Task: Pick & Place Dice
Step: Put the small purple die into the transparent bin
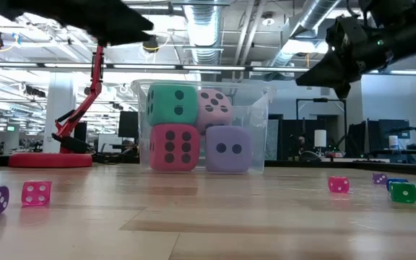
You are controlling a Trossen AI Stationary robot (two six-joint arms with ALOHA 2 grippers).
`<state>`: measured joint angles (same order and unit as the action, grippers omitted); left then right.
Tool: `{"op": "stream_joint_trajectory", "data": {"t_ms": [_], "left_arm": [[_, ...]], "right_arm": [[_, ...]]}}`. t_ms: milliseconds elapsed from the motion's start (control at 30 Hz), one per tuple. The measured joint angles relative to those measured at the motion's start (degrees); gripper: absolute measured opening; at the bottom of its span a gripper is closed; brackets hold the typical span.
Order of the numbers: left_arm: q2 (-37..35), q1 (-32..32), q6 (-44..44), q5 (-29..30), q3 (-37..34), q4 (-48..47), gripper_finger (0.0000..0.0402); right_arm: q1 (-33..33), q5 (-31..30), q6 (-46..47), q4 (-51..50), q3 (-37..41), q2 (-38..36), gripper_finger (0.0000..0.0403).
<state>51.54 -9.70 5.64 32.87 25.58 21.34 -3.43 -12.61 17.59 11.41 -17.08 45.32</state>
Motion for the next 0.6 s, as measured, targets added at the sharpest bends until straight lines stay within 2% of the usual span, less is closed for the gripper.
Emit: {"op": "stream_joint_trajectory", "data": {"t_ms": [300, 433, 600], "left_arm": [[-16.41, -0.43, 0.06, -4.92, -13.61, 7.85, 0.0274], [-20.11, -0.43, 0.48, -5.18, -16.24, 7.13, 0.0274], [-22.92, -0.43, 2.96, -10.7, -19.55, 8.36, 0.0274]], "right_arm": [[5.97, -9.56, 0.96, -14.68, -8.31, 3.15, 0.0], [7.5, -9.96, 3.54, -21.95, -12.46, 4.24, 0.0], [9.49, -9.97, 9.74, -31.7, -15.73, 4.24, 0.0]]}}
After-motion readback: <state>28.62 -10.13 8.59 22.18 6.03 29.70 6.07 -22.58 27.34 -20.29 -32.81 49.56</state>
